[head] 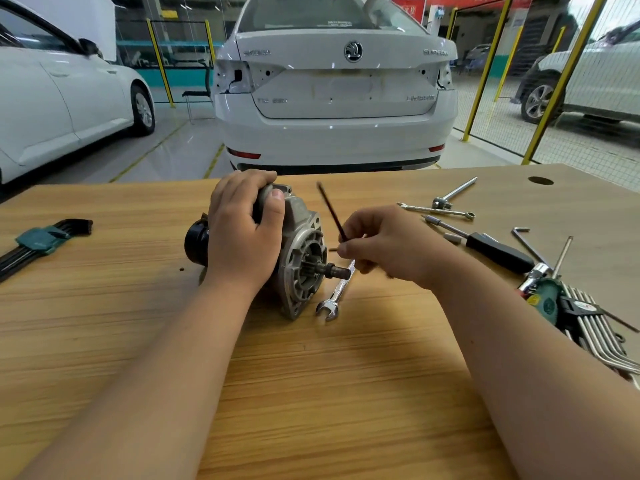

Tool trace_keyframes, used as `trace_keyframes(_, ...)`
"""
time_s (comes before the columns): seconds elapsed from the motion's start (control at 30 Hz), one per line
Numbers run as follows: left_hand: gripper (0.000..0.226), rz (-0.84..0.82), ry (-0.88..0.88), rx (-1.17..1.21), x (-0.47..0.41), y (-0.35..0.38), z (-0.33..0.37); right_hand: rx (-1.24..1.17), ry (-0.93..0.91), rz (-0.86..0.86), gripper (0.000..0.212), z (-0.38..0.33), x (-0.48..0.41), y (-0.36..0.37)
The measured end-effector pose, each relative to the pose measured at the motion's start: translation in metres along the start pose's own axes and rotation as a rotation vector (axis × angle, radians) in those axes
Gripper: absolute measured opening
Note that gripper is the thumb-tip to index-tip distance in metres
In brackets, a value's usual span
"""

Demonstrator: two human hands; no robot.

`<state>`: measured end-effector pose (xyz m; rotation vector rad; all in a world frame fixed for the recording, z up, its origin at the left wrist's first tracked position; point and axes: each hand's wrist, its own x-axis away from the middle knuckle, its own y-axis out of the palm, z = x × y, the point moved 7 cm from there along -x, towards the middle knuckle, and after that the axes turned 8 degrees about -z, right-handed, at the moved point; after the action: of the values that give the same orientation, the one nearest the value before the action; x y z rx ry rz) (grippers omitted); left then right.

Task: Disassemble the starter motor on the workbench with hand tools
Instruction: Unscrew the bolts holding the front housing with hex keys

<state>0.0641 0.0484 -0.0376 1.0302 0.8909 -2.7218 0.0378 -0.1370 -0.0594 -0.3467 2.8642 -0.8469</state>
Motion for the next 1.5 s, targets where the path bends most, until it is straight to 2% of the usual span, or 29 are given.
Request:
trace_keyframes(0.13, 0.038, 0.003, 0.003, 0.001, 0.0, 0.0, 0.0, -0.55, 0.166, -0.01, 0.011, 0.021, -0.005, 0.018)
trace_keyframes(0.2, 0.039, 0.003, 0.002, 0.009, 0.0, 0.0, -0.001, -0.718, 0.219, 0.019, 0.01, 0.029, -0.011, 0.025)
trace_keyframes(0.5, 0.038, 0.004, -0.003, 0.0, 0.0, 0.0, 0.001, -0.852, 0.3, 0.064, 0.004, 0.04, -0.022, 0.038)
trace_keyframes(0.63, 0.038, 0.001, -0.012, 0.006, 0.0, 0.001, 0.0, -1.012, 0.347, 0.098, 0.005, 0.04, -0.022, 0.044)
trace_keyframes(0.83, 0.038, 0.001, -0.02, 0.003, 0.001, 0.0, 0.0, -0.876, 0.354, 0.121, 0.006, 0.041, -0.017, 0.042)
trace_keyframes(0.93, 0.038, 0.003, -0.022, 0.001, 0.001, 0.001, 0.0, -0.897, 0.317, 0.124, 0.006, 0.037, -0.019, 0.042)
trace_keyframes(1.3, 0.038, 0.006, -0.004, -0.003, 0.0, 0.0, 0.001, -0.941, 0.223, -0.043, 0.008, 0.035, -0.018, 0.039)
trace_keyframes(1.5, 0.039, 0.012, -0.001, -0.01, 0.0, 0.0, 0.001, -0.838, 0.264, 0.016, 0.011, 0.041, -0.02, 0.039)
